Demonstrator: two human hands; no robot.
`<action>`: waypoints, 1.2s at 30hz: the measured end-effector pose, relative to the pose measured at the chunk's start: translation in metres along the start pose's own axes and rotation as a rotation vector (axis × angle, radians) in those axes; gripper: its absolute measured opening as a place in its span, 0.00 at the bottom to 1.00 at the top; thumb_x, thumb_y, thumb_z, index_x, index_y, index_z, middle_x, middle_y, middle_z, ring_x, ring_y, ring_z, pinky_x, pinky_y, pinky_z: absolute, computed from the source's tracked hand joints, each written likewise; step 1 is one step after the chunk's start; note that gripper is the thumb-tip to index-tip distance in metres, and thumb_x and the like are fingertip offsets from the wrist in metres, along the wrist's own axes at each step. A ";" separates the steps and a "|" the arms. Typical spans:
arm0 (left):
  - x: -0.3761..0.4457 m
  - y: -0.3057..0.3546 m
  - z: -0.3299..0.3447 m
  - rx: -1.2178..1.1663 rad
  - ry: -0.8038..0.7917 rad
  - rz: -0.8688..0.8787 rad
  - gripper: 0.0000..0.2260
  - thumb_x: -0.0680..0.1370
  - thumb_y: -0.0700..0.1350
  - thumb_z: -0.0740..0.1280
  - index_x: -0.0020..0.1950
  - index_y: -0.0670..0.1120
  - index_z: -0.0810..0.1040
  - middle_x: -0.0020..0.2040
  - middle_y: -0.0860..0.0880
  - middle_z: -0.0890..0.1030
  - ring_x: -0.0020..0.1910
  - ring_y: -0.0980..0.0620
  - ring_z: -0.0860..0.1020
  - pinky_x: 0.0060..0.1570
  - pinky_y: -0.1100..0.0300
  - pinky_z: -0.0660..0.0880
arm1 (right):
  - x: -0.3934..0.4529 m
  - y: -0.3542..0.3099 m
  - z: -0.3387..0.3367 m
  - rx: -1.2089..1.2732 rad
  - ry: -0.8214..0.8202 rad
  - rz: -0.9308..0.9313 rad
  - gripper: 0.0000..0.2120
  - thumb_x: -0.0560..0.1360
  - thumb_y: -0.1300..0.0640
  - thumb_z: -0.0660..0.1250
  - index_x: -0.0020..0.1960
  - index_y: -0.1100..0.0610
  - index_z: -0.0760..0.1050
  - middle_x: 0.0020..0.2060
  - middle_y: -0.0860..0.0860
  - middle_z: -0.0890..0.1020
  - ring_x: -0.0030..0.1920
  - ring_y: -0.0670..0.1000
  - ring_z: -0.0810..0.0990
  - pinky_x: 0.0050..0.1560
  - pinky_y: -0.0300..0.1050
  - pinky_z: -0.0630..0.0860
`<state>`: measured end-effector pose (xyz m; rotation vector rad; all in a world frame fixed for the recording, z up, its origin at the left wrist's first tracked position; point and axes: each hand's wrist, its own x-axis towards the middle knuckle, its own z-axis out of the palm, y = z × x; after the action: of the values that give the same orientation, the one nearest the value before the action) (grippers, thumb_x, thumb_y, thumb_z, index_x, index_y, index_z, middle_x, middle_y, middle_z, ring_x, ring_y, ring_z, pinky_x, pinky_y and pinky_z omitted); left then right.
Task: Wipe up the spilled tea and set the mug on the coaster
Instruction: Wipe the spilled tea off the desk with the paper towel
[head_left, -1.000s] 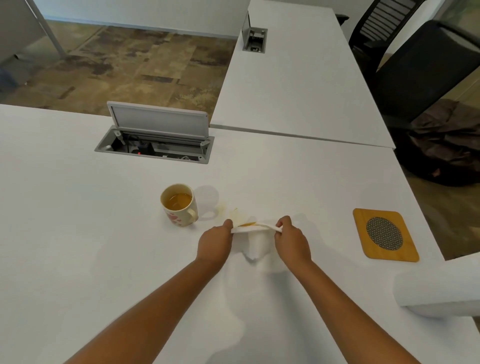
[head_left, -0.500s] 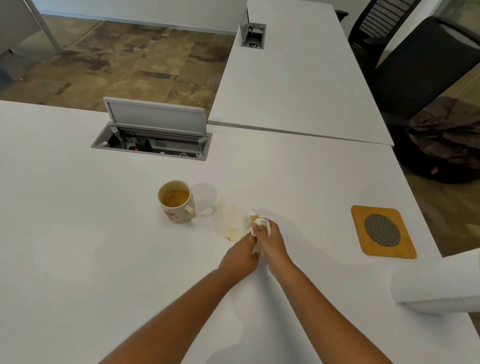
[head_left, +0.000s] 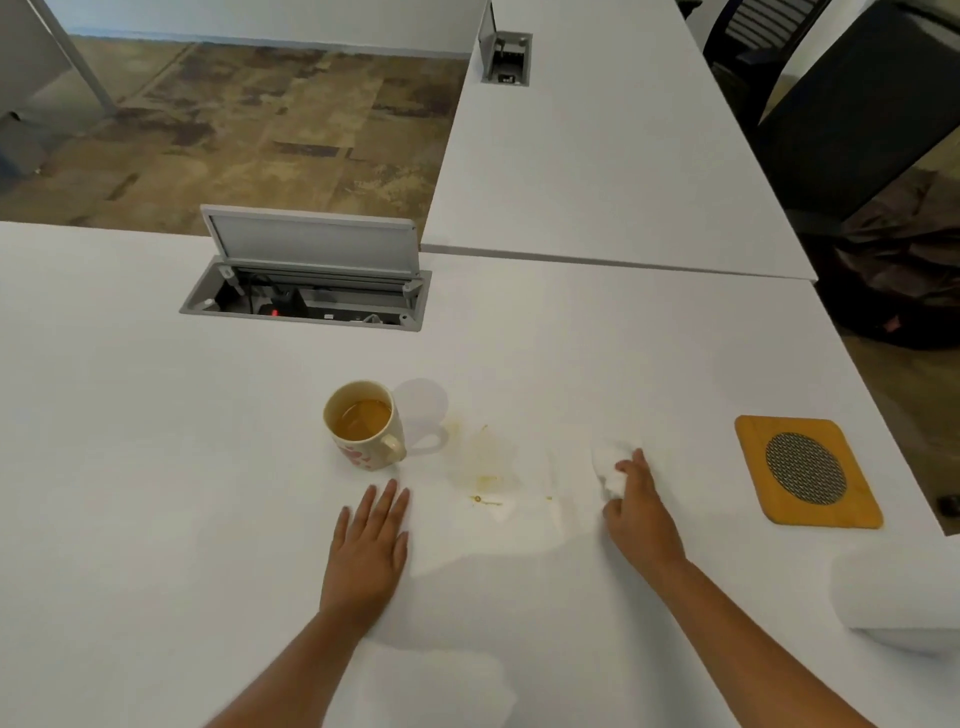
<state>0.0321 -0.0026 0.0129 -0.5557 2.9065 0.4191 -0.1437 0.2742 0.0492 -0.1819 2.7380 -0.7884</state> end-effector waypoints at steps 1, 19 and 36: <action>0.000 0.000 0.001 0.008 0.014 0.000 0.26 0.75 0.56 0.38 0.74 0.54 0.45 0.75 0.55 0.47 0.74 0.55 0.42 0.71 0.57 0.35 | -0.001 0.002 0.008 -0.013 -0.042 -0.006 0.23 0.75 0.59 0.63 0.67 0.59 0.60 0.74 0.55 0.59 0.71 0.57 0.64 0.61 0.50 0.70; 0.001 0.004 -0.006 0.016 0.045 -0.032 0.25 0.79 0.48 0.42 0.69 0.40 0.65 0.69 0.45 0.70 0.69 0.44 0.67 0.69 0.57 0.44 | 0.077 -0.114 0.085 -0.267 -0.147 -0.243 0.25 0.80 0.56 0.48 0.76 0.55 0.47 0.77 0.55 0.44 0.76 0.54 0.41 0.75 0.51 0.39; 0.001 0.001 0.003 -0.034 0.103 -0.023 0.26 0.77 0.48 0.40 0.73 0.40 0.56 0.74 0.44 0.60 0.74 0.46 0.55 0.72 0.51 0.51 | -0.002 -0.038 0.048 -0.215 -0.115 -0.288 0.20 0.81 0.55 0.53 0.73 0.51 0.59 0.74 0.46 0.60 0.76 0.47 0.51 0.75 0.50 0.42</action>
<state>0.0317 -0.0013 0.0099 -0.6330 2.9924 0.4505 -0.1252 0.2179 0.0311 -0.6582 2.7149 -0.5288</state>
